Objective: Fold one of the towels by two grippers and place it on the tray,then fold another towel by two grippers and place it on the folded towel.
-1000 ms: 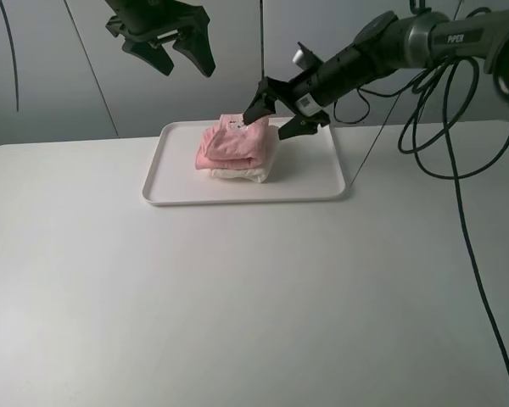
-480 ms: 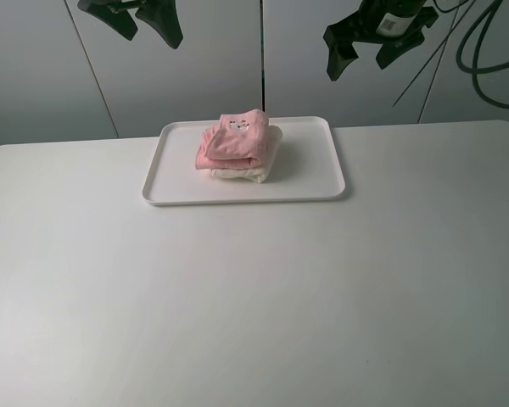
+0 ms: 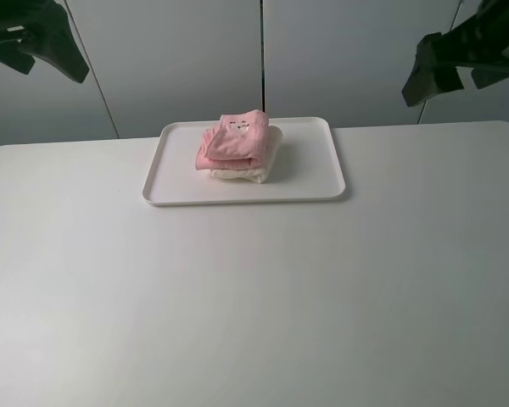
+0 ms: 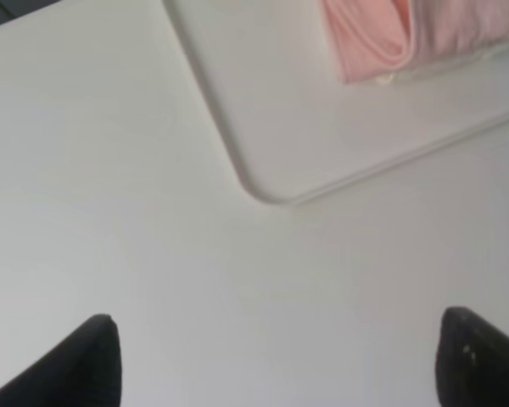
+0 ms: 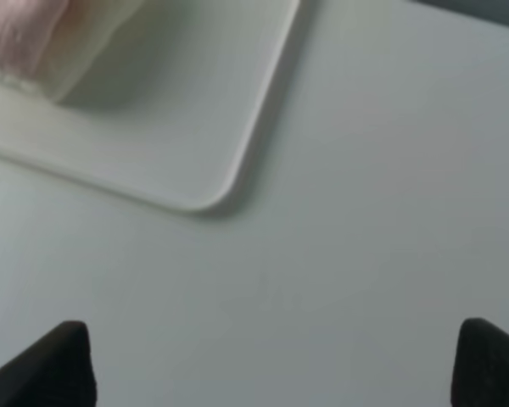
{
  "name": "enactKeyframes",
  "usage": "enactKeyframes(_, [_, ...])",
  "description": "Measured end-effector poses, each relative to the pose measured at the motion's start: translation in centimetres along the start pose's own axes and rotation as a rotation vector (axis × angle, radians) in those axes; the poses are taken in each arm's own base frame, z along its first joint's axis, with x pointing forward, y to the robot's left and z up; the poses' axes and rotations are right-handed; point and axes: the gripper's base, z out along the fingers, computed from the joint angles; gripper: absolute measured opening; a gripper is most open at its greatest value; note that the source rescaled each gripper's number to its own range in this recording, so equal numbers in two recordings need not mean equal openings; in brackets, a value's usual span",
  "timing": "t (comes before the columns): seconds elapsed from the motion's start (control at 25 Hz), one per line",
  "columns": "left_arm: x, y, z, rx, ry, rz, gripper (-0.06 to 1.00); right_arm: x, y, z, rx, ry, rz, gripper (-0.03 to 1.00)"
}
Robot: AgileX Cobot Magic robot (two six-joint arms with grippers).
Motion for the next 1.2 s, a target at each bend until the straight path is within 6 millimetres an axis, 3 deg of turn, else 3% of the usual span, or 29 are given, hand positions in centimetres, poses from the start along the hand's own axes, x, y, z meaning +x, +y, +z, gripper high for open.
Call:
enactKeyframes(0.24, [7.9,-0.9,-3.5,-0.038,-0.044,-0.008,0.97,7.4,0.4,-4.1,0.012,-0.015,0.011,1.00])
enactKeyframes(0.48, [14.4,-1.6,-6.7,-0.082,-0.144,-0.050,0.97,12.4,0.7,-8.3,0.020,-0.160,0.034,1.00])
enactKeyframes(0.68, [18.8,-2.3,-9.6,-0.095,-0.303,-0.058,0.97,15.8,0.9,-9.7,0.028,-0.251,0.002,1.00])
enactKeyframes(0.96, [25.2,-3.1,-9.5,-0.092,-0.360,-0.095,0.97,20.2,1.2,-9.9,0.030,-0.284,-0.006,1.00])
enactKeyframes(1.2, [28.9,-3.6,-9.1,-0.081,-0.458,-0.145,0.97,21.9,1.6,-10.6,0.004,-0.347,-0.016,1.00])
